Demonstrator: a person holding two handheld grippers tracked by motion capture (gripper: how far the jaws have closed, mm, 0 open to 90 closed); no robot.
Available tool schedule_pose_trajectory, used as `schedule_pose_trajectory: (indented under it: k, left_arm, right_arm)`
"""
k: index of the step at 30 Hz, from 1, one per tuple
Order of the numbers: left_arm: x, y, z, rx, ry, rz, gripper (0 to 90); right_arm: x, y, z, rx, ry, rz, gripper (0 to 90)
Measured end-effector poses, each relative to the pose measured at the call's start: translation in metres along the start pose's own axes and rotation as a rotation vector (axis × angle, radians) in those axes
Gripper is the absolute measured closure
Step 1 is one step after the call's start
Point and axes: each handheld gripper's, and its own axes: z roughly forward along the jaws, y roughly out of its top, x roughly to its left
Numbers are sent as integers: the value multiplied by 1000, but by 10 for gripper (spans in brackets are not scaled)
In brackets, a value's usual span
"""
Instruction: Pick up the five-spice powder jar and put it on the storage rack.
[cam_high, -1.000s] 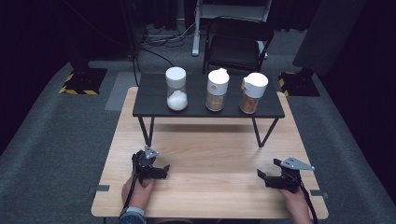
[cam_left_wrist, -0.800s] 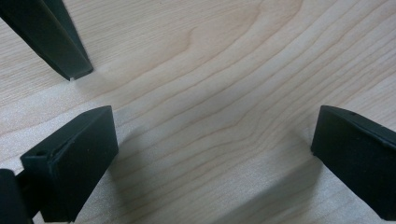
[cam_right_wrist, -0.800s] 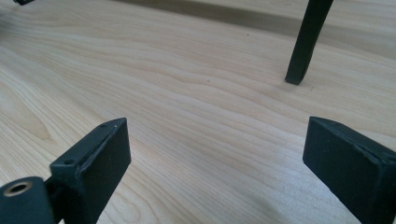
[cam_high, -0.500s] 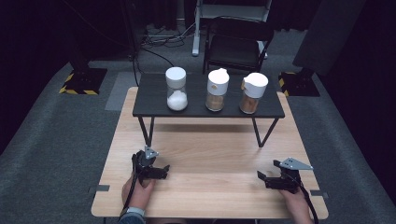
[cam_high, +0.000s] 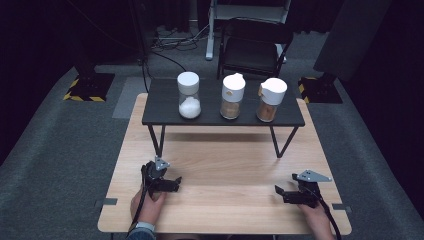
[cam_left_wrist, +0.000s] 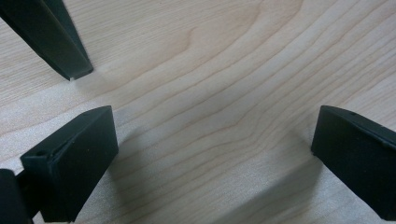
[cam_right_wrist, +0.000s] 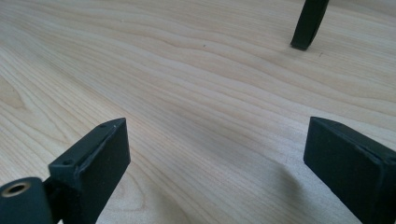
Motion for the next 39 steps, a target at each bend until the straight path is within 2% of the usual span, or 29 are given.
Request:
schedule_pose_trajectory:
  k: [6,11,18,39]
  left_arm:
    - [0,0,0,0,0,0,3]
    - [0,0,0,0,0,0,3]
    - [0,0,0,2,0,0,3]
    - [0,0,0,1,0,0,3]
  right_arm:
    - [-1,3,4,22,0,-7,71]
    - [0,8,8,62,-1,-9,66]
    - [6,14,12,95,-15,-77,34]
    - [5,15,13,97,-11,-79,25]
